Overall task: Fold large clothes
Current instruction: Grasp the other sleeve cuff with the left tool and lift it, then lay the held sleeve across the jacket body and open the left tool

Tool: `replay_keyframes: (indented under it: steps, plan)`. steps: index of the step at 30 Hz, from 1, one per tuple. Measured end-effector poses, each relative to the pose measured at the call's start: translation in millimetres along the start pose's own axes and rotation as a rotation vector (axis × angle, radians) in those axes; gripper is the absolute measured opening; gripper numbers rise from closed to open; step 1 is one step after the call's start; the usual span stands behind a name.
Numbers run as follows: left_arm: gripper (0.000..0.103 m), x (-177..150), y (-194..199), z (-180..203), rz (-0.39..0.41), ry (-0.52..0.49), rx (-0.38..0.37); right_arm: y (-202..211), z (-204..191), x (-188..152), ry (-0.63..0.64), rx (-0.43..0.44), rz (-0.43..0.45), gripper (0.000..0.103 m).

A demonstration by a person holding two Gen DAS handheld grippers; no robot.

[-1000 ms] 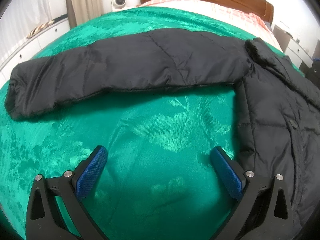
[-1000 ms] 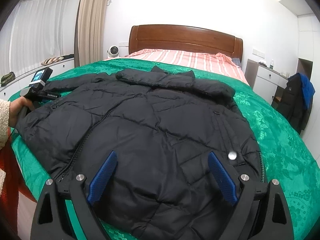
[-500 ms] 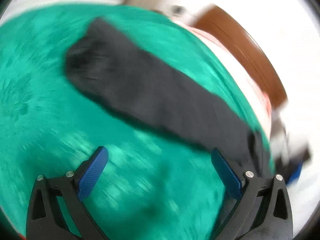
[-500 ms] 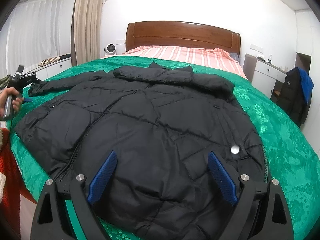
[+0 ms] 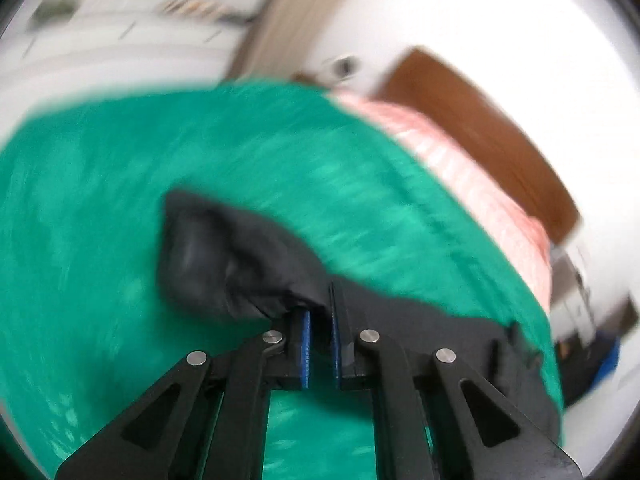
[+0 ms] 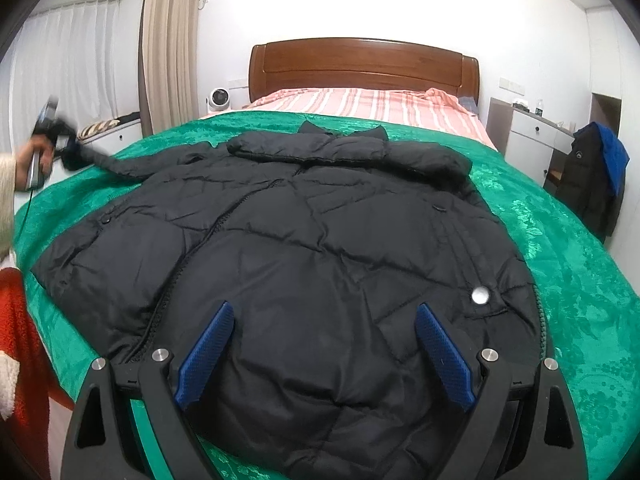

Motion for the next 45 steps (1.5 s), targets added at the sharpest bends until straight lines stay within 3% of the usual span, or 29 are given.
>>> replay_keyframes:
  steps: [2, 6, 8, 11, 13, 14, 15, 16, 20, 23, 26, 29, 34, 39, 45]
  plan:
    - [0.007, 37, 22, 72, 0.068, -0.141, -0.073, 0, 3, 1, -0.009, 0.012, 0.001, 0.092]
    - [0.007, 61, 58, 221, 0.152, -0.366, -0.256, 5, 12, 5, -0.043, 0.02, 0.018, 0.092]
    - [0.007, 50, 70, 308, 0.161, -0.484, -0.374, 10, 18, 8, -0.057, 0.013, 0.035, 0.092]
    - [0.008, 12, 67, 402, 0.122, -0.608, -0.499, 16, 30, 12, -0.084, -0.009, 0.058, 0.092]
    - [0.025, -34, 49, 458, 0.03, -0.692, -0.568, 18, 38, 13, -0.104, -0.022, 0.066, 0.092]
    - [0.068, -67, 33, 485, -0.06, -0.737, -0.594, 20, 43, 14, -0.12, -0.03, 0.071, 0.092]
    - [0.102, -93, 20, 499, -0.124, -0.763, -0.584, 21, 47, 15, -0.132, -0.037, 0.075, 0.092]
    - [0.102, -118, 11, 508, -0.17, -0.784, -0.567, 23, 51, 16, -0.144, -0.043, 0.08, 0.092]
    - [0.097, -212, -15, 496, -0.345, -0.858, -0.558, 31, 66, 19, -0.189, -0.061, 0.106, 0.092]
    - [0.096, -238, -5, 462, -0.381, -0.905, -0.508, 33, 74, 21, -0.212, -0.066, 0.112, 0.092]
    - [0.097, -249, 22, 406, -0.357, -0.949, -0.454, 31, 74, 22, -0.227, -0.062, 0.109, 0.092]
    - [0.098, -236, 54, 349, -0.295, -0.961, -0.366, 32, 69, 21, -0.209, -0.061, 0.11, 0.092]
    - [0.1, -195, 71, 261, -0.202, -0.852, -0.204, 24, 51, 16, -0.146, -0.072, 0.083, 0.092]
    - [0.1, -217, 66, 226, -0.176, -0.703, -0.21, 13, 30, 9, -0.104, -0.059, 0.046, 0.092]
    - [0.101, -274, 41, 219, -0.172, -0.723, -0.227, -5, 28, -6, -0.05, -0.08, -0.023, 0.092]
Point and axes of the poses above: each gripper's, at about its wrist camera, not at the fingertips, and y roughly against the way its jaws point, z to its right, x to its top, the point moved 5 cm from there along -y, roughly the way its jaws point, and after that the axes turned 10 degrees about -y, right-handed, at the moved point
